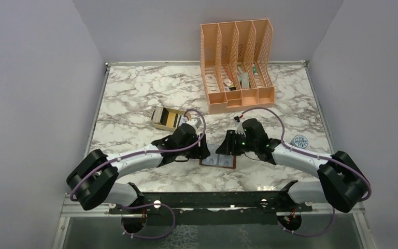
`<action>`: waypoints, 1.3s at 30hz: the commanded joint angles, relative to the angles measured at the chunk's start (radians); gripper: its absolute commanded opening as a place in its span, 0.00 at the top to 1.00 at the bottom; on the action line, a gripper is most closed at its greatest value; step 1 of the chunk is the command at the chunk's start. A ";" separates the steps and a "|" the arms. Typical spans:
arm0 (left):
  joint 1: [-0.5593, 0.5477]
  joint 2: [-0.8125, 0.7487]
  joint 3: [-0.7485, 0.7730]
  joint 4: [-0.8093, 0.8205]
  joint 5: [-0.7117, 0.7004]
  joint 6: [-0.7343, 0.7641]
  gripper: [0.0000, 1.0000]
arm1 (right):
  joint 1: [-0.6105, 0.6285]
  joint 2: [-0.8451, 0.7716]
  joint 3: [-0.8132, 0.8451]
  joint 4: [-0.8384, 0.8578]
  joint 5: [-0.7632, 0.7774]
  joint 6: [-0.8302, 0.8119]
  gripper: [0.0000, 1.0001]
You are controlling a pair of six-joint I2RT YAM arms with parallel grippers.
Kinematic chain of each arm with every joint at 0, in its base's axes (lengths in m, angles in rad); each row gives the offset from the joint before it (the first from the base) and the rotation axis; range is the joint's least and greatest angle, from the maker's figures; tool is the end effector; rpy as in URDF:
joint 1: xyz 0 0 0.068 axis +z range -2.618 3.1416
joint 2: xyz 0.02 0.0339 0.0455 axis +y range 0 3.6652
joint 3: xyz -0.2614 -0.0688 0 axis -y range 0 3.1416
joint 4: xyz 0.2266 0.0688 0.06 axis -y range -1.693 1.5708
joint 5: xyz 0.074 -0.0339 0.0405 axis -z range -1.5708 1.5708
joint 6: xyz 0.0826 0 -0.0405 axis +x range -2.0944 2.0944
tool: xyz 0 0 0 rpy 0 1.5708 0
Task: Put the credit cards into the card holder
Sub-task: Insert the credit card into the card holder, then pick up the credit card from the storage box.
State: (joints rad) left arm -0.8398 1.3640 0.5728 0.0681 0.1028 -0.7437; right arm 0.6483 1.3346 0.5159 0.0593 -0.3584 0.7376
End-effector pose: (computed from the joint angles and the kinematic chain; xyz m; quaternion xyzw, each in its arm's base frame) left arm 0.1842 -0.2181 0.1470 0.0648 0.9082 -0.3252 0.2553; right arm 0.1955 0.1845 0.1390 -0.0299 0.9064 0.3741 0.1942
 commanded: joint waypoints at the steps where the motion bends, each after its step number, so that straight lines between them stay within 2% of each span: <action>1: 0.006 -0.087 0.143 -0.221 -0.174 0.139 0.34 | 0.007 -0.117 0.036 -0.120 0.072 -0.058 0.60; 7: 0.076 -0.078 0.379 -0.449 -0.355 0.348 0.34 | 0.006 -0.230 0.047 -0.203 0.105 -0.089 0.60; 13: 0.230 -0.007 0.529 -0.513 -0.407 0.539 0.41 | 0.007 -0.326 0.043 -0.236 0.123 -0.104 0.60; 18: 0.342 0.100 0.608 -0.542 -0.450 0.641 0.40 | 0.007 -0.356 0.029 -0.221 0.099 -0.100 0.60; 25: 0.443 0.239 0.676 -0.547 -0.402 0.709 0.41 | 0.006 -0.344 0.022 -0.214 0.088 -0.104 0.60; 29: 0.456 0.312 0.702 -0.551 -0.448 0.747 0.41 | 0.006 -0.344 0.024 -0.216 0.090 -0.107 0.60; 39: 0.468 0.436 0.732 -0.564 -0.457 0.778 0.46 | 0.007 -0.330 0.024 -0.204 0.092 -0.101 0.60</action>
State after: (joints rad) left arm -0.3805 1.7706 1.2720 -0.4721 -0.3138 0.0036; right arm 0.6487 0.9966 0.5358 -0.1574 -0.2726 0.6487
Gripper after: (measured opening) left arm 0.544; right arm 0.400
